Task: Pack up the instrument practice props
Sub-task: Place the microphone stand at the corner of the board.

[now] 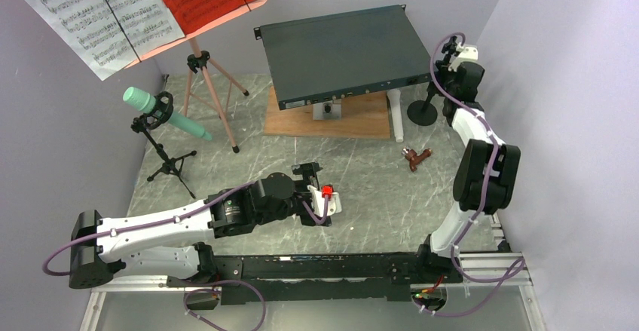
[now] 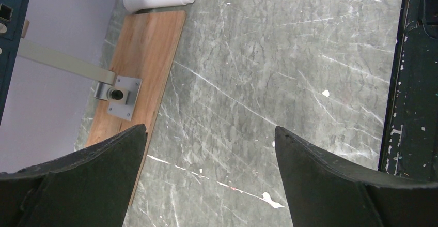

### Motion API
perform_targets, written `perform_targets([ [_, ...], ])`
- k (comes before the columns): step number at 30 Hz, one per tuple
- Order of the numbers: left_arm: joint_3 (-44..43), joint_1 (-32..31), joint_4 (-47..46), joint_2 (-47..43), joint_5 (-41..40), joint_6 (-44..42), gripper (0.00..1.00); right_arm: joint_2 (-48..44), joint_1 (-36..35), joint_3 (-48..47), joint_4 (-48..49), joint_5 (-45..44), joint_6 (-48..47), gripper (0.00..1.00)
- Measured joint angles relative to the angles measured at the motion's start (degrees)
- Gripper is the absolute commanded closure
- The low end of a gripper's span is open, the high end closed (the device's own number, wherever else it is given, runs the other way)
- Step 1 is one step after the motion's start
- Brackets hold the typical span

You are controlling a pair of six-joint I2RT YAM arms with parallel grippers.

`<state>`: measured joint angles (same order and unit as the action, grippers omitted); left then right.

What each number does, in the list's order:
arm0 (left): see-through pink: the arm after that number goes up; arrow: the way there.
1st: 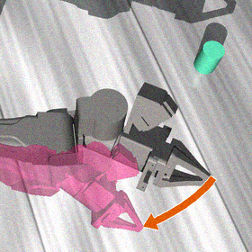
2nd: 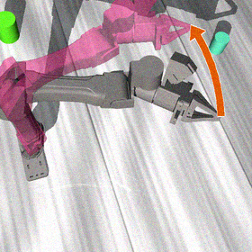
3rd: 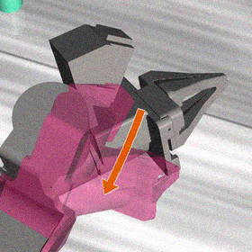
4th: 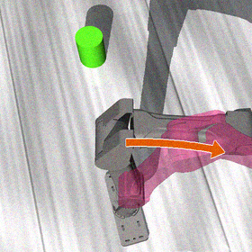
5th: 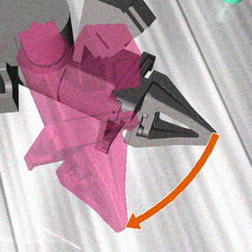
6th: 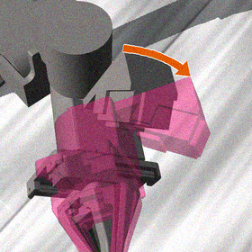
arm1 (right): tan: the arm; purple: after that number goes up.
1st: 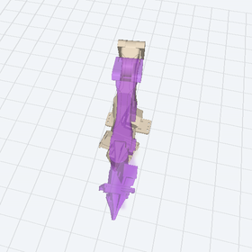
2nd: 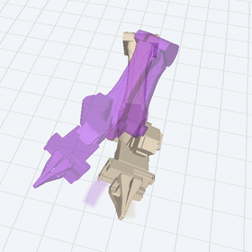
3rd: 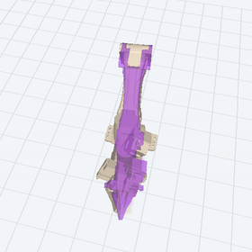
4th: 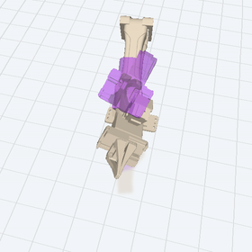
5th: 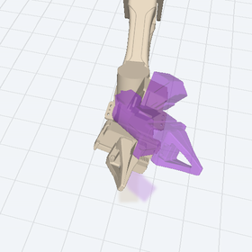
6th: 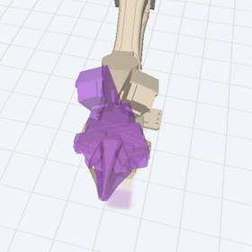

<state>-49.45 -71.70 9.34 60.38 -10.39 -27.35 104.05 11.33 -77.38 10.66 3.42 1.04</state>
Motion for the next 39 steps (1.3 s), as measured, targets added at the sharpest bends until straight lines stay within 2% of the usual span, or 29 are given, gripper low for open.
perform_targets([
  [9, 0.0, 0.0, 0.15, 0.0, -0.02, 0.0, 0.01, -17.33, 2.67, 19.15, 3.45, 2.1, 3.17, 0.28],
  [12, 0.0, 0.0, 0.31, 0.0, -0.02, 0.0, 0.01, -22.43, 4.61, 24.09, 3.32, 5.55, 4.22, 0.27],
  [15, 0.0, 0.0, 0.44, 0.02, -0.02, 0.0, 0.01, -26.53, 7.23, 27.19, 0.81, 13.29, 4.09, 0.26],
  [22, -0.07, 0.17, 0.96, 1.25, -0.04, 0.26, 0.01, -33.4, 11.47, 27.43, -10.43, 36.81, 1.27, 0.25],
  [27, -0.76, 1.7, 2.4, 3.96, 0.04, 1.7, 0.01, -39.45, 12.2, 30.18, -11.63, 50.1, -0.28, 0.22],
  [33, -3.56, 6.29, 5.14, 6.88, 1.64, 5.18, 0.01, -44.04, 13.38, 32.79, -13.35, 59.08, -4.85, 0.22],
  [39, -6.32, 10.95, 6.16, 6.64, 1.97, 12.33, 0.01, -43.45, 14.29, 30.42, -23.06, 62.4, -13.77, 0.22],
])
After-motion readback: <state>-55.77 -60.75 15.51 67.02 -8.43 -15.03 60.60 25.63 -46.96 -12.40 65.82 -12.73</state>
